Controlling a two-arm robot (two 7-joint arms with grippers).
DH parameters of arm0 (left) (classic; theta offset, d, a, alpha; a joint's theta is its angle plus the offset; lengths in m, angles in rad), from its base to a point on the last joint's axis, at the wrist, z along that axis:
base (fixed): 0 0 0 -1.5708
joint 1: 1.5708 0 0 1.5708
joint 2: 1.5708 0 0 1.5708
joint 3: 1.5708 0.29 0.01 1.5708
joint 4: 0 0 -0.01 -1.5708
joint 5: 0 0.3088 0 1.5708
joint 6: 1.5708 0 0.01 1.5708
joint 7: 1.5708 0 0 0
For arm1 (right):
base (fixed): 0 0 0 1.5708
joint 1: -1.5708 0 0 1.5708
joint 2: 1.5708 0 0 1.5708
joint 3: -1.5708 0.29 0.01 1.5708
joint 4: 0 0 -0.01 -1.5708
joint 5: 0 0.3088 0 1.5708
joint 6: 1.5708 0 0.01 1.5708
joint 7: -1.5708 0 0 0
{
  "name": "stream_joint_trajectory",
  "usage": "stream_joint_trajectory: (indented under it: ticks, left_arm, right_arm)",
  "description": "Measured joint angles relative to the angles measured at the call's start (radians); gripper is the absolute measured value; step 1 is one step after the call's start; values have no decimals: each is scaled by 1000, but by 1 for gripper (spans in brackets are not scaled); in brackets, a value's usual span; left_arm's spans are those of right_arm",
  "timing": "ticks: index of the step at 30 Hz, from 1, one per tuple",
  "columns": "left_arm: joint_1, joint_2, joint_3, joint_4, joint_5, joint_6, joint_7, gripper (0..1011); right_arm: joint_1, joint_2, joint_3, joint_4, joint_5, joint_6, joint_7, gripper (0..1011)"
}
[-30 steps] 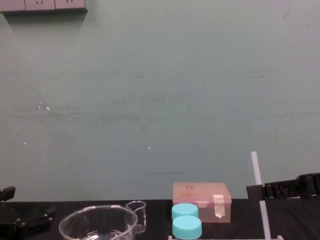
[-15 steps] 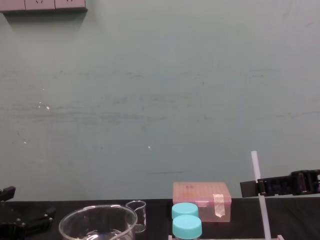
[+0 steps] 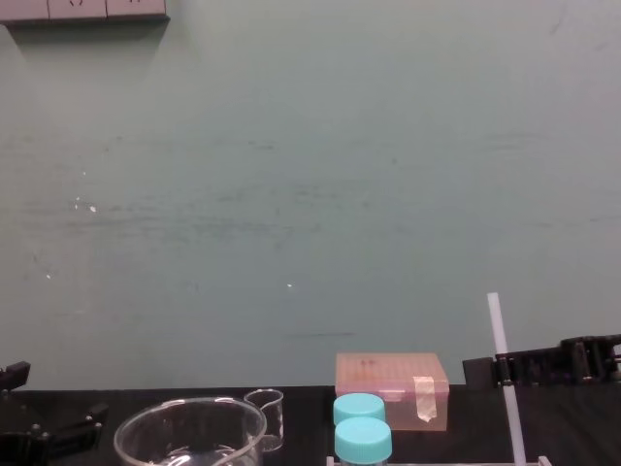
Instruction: Pick up the stirring rod with one hand, then place it down.
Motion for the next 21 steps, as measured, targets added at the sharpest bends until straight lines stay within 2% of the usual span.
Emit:
stream_joint_trajectory:
  ticks: [12, 21]
  left_arm:
    - [0, 0, 0, 0, 0, 0, 0, 1005]
    - [0, 0, 0, 0, 0, 0, 0, 1005]
  right_arm:
    - [-1, 0, 1, 0, -2, 0, 2, 1000]
    - [-1, 0, 1, 0, -3, -1, 4, 817]
